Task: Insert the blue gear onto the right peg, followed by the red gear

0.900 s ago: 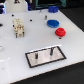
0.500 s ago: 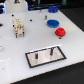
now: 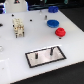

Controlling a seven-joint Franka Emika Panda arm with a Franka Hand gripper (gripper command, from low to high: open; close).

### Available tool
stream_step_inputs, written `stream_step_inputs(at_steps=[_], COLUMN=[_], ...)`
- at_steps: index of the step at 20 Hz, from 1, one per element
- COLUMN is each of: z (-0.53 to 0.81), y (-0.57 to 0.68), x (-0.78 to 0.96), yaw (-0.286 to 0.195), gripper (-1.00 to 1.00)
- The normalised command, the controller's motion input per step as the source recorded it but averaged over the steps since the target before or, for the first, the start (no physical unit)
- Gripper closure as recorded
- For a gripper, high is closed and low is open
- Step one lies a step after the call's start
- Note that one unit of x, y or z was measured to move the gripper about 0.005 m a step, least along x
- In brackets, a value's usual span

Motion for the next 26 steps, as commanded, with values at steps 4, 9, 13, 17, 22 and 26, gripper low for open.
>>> stream_step_inputs(at_steps=[4,9,13,17,22,26], z=[-0.42,-0.48,-0.59,-0.64,-0.6,-0.54], y=[0.48,0.46,0.27,0.07,0.02,-0.02], x=[-0.46,-0.42,-0.33,-0.29,-0.34,-0.32], yaw=[0.0,0.0,0.0,0.0,0.0,0.0], gripper=[-1.0,-1.0,-1.0,-1.0,-1.0,-1.0])
